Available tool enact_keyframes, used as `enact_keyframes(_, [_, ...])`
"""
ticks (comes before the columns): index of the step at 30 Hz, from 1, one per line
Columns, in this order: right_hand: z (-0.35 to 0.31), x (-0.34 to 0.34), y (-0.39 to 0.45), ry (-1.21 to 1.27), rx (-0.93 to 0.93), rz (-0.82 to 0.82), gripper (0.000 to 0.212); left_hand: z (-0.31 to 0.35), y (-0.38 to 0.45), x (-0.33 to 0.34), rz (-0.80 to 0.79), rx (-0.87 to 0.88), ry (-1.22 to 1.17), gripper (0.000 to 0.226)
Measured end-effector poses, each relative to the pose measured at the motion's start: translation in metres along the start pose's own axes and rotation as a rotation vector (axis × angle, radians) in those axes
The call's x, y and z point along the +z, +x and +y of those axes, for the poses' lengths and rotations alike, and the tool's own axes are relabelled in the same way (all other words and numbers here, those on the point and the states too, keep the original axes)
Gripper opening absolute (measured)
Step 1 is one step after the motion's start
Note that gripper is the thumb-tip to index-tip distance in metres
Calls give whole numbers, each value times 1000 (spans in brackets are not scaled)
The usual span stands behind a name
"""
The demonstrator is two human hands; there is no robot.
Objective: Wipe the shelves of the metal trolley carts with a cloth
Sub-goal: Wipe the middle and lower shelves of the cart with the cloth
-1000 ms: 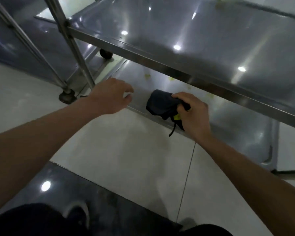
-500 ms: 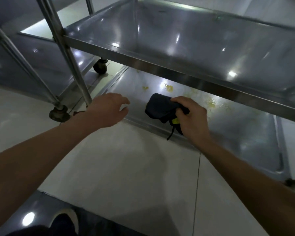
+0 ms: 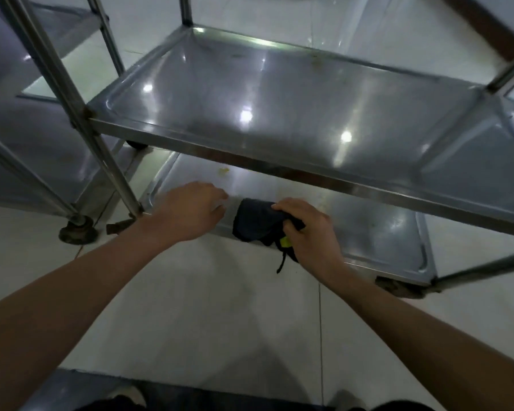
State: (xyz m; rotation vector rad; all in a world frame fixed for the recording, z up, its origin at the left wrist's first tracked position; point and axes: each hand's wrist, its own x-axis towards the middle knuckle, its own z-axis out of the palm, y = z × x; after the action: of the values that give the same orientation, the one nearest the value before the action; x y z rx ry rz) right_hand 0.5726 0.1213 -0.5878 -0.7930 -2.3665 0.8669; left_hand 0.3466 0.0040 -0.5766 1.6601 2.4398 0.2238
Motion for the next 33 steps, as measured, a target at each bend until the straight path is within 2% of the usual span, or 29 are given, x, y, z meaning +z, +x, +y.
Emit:
enact_keyframes(6, [-68,-64,-22,8,223,-60,39,34,-33,-82,-144,34,-39,35])
enact_keyframes(9, [-107,-101,-24,13,283,-44,39,56,-39,-132,-153,64,-69,37])
enact_keyframes(13, [-144,-148,-21,9,334,101,36,94,-37,-182,-164,72,-176,44])
enact_keyframes(19, [-147,-203,-35,45,395,318,34,159,-28,-198,-197,130,-164,46])
enact_keyframes(24, [-144,-278,-87,38,520,438,36,247,-39,-202,-295,239,-166,42])
enact_keyframes(29, [-149,-382,-169,35,712,513,38,366,-69,-227,-407,383,-167,45])
enact_keyframes(33, [-145,-465,-229,43,805,542,37,465,-84,-248,-433,468,-98,49])
